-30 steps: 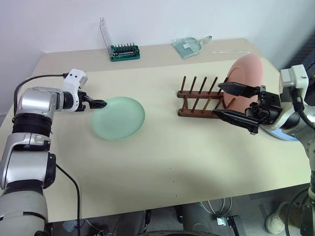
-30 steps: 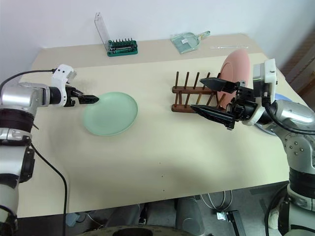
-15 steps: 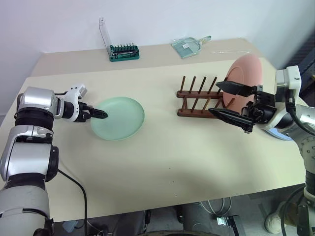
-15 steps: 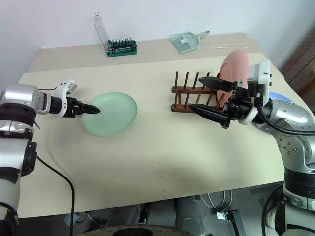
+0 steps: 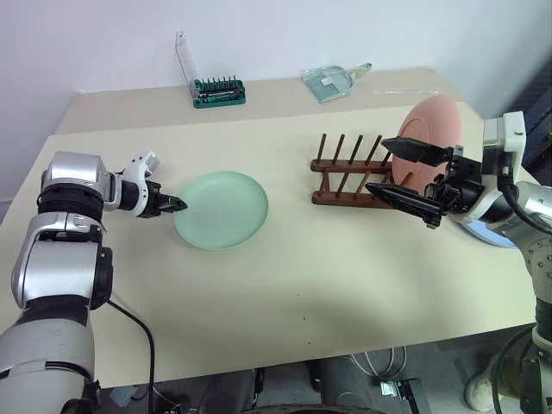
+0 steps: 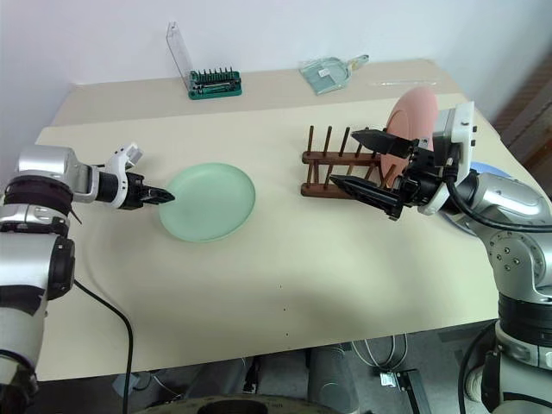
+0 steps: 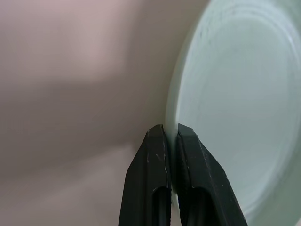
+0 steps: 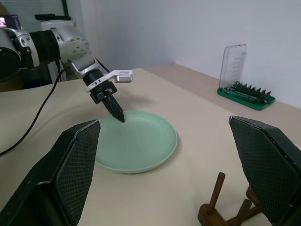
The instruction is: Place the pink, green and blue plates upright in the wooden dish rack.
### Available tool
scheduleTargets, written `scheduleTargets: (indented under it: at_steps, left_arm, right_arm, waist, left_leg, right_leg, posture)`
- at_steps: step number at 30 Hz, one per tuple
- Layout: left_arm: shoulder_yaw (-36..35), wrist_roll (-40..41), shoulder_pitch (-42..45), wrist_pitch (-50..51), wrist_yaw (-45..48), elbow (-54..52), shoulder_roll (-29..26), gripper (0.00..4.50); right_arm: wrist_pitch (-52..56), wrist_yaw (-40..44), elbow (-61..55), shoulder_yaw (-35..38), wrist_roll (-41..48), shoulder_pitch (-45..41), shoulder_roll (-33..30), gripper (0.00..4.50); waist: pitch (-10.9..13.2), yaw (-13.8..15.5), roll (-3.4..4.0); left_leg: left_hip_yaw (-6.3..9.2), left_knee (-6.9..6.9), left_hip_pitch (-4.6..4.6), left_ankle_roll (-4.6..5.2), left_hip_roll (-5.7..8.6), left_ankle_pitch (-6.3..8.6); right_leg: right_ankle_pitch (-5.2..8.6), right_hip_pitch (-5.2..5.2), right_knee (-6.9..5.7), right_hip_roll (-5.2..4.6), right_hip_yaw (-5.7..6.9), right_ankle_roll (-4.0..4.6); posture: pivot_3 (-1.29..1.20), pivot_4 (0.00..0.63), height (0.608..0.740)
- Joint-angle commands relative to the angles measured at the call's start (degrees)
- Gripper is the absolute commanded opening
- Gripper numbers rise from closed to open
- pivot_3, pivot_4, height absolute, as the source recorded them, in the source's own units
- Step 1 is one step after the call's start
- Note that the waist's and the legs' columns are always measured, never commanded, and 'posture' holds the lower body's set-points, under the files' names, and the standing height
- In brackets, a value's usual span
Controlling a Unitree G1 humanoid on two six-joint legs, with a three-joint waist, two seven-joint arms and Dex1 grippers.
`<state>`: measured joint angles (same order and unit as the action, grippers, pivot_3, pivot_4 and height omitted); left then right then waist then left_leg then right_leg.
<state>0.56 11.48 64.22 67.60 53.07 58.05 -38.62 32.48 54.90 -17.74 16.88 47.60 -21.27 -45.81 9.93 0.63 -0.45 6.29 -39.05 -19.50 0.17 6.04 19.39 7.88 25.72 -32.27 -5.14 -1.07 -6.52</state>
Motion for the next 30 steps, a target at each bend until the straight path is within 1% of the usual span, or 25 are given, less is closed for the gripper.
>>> scheduleTargets:
  at_steps: [1,4,6,9,10,12,14,15,17,18,21,22,24,27,30]
  left_arm:
    - [-8.2,3.5,3.1,-0.1,-5.4,-0.3,-1.0,0.04]
    - [-18.5,8.1,3.6,-4.1,-12.4,-0.9,-1.0,0.04]
    - [-23.5,10.7,3.7,-6.5,-15.3,-2.4,-0.5,0.04]
    - [-27.1,13.0,2.9,-8.5,-18.3,-7.2,0.7,0.04]
    - [-29.7,15.1,2.9,-8.5,-20.2,-9.0,2.1,0.04]
    - [-34.7,18.9,2.2,-10.8,-24.7,-14.6,6.3,0.04]
    - [-40.1,22.7,1.7,-13.2,-32.0,-21.1,12.5,0.04]
    - [-42.3,25.1,1.3,-13.3,-35.1,-25.0,15.9,0.04]
    - [-41.4,26.6,-0.8,-14.0,-38.7,-34.3,21.5,0.04]
    - [-40.0,27.3,-2.0,-13.5,-39.6,-38.7,23.6,0.04]
    - [-39.0,30.2,-4.2,-13.0,-44.8,-47.9,28.8,0.04]
    - [-38.5,31.1,-4.7,-12.9,-45.9,-50.3,29.9,0.04]
    - [-36.1,31.4,-6.0,-12.7,-47.2,-53.9,30.8,0.04]
    - [-34.4,33.3,-6.9,-12.1,-50.0,-57.4,32.9,0.04]
    - [-33.1,35.4,-8.3,-11.1,-52.6,-60.4,34.9,0.04]
  right_arm:
    - [-1.8,0.3,-0.8,0.0,-1.3,-1.1,-0.4,4.50]
    - [-2.8,1.1,-0.4,-1.0,-2.8,-1.8,-0.5,4.50]
    - [-3.0,1.2,-0.1,-1.2,-3.2,-2.3,-0.2,4.50]
    - [-4.1,1.6,0.8,-1.9,-4.5,-3.0,0.0,4.50]
    - [-5.5,1.8,1.2,-3.2,-6.5,-3.6,0.0,4.50]
    - [-11.4,2.4,2.2,-6.8,-13.0,-4.9,0.1,4.50]
    - [-17.4,2.4,2.5,-10.6,-19.2,-6.7,0.8,4.50]
    - [-19.6,2.3,2.2,-11.8,-20.9,-7.7,1.5,4.50]
    - [-19.5,-0.3,2.2,-11.9,-20.2,-11.6,4.1,4.50]
    - [-21.1,-2.1,3.0,-12.2,-22.1,-13.8,5.3,4.50]
    - [-33.4,-5.9,7.6,-16.3,-36.6,-18.8,5.0,4.50]
    - [-35.8,-6.4,8.7,-17.4,-39.3,-19.9,4.8,4.50]
    - [-44.8,-10.3,11.9,-20.2,-49.6,-21.9,3.7,4.50]
    - [-55.1,-12.7,17.1,-23.9,-59.4,-22.9,1.5,4.50]
    - [-61.9,-15.9,22.4,-25.6,-65.8,-23.7,0.0,4.50]
  waist:
    - [0.0,0.0,-0.01]
    - [0.0,-0.1,-0.02]
    - [0.0,0.0,-0.02]
    - [0.0,0.0,-0.02]
    - [0.0,0.1,-0.02]
    - [0.0,0.2,-0.03]
    - [0.0,0.2,-0.04]
    - [0.0,0.2,-0.04]
    - [0.0,0.1,-0.05]
    - [0.0,-0.2,-0.05]
    - [0.0,-0.5,-0.05]
    - [0.0,-0.5,-0.05]
    - [0.0,-0.5,-0.05]
    - [0.0,-0.3,-0.05]
    - [0.0,0.1,-0.06]
  left_leg:
    - [0.00,0.00,-0.01,-0.01,0.00,-0.01]
    - [0.00,0.01,-0.03,-0.05,-0.01,-0.02]
    - [0.00,0.01,-0.05,-0.08,-0.01,-0.04]
    - [-0.01,0.01,-0.05,-0.09,0.00,-0.04]
    - [-0.01,0.00,-0.06,-0.09,0.00,-0.04]
    - [-0.01,-0.01,-0.06,-0.09,0.02,-0.04]
    - [0.01,-0.07,-0.07,-0.09,0.06,-0.04]
    - [0.02,-0.08,-0.07,-0.10,0.06,-0.04]
    - [0.01,-0.08,-0.08,-0.12,0.06,-0.04]
    - [0.01,-0.06,-0.08,-0.13,0.06,-0.05]
    - [-0.05,-0.03,-0.11,-0.15,0.06,-0.06]
    - [-0.06,-0.03,-0.12,-0.17,0.05,-0.06]
    - [-0.06,0.01,-0.12,-0.19,0.03,-0.08]
    - [-0.09,-0.01,-0.10,-0.19,0.04,-0.08]
    - [-0.07,-0.06,-0.09,-0.19,0.06,-0.08]
  right_leg:
    - [0.00,0.02,-0.01,0.00,0.00,0.00]
    - [0.00,0.07,-0.02,-0.01,0.00,0.00]
    - [0.00,0.11,-0.03,-0.01,0.00,0.00]
    - [-0.01,0.11,-0.04,-0.04,0.00,0.00]
    - [-0.01,0.11,-0.03,-0.04,0.00,0.00]
    - [-0.01,0.08,-0.03,-0.08,0.01,0.00]
    - [-0.02,0.05,-0.05,-0.13,0.06,-0.02]
    - [-0.02,0.05,-0.05,-0.15,0.06,-0.03]
    - [-0.03,0.06,-0.01,-0.15,0.06,-0.05]
    - [-0.03,0.07,-0.01,-0.15,0.06,-0.05]
    - [-0.03,0.20,-0.06,-0.13,-0.01,-0.04]
    - [-0.04,0.23,-0.06,-0.09,-0.01,-0.04]
    - [-0.03,0.24,-0.07,-0.06,-0.02,-0.03]
    - [-0.03,0.22,-0.07,-0.05,-0.04,-0.02]
    - [-0.03,0.13,-0.04,-0.05,-0.03,-0.02]
  posture:
    - [0.00,0.150,0.740]
    - [0.00,0.150,0.740]
    - [0.00,0.150,0.740]
    - [0.00,0.150,0.740]
    - [0.00,0.150,0.740]
    - [0.00,0.150,0.740]
    - [0.00,0.150,0.740]
    - [0.00,0.150,0.740]
    - [0.00,0.150,0.740]
    - [0.00,0.150,0.740]
    - [0.00,0.150,0.740]
    - [0.00,0.150,0.740]
    - [0.00,0.150,0.740]
    - [0.00,0.150,0.740]
    - [0.00,0.150,0.740]
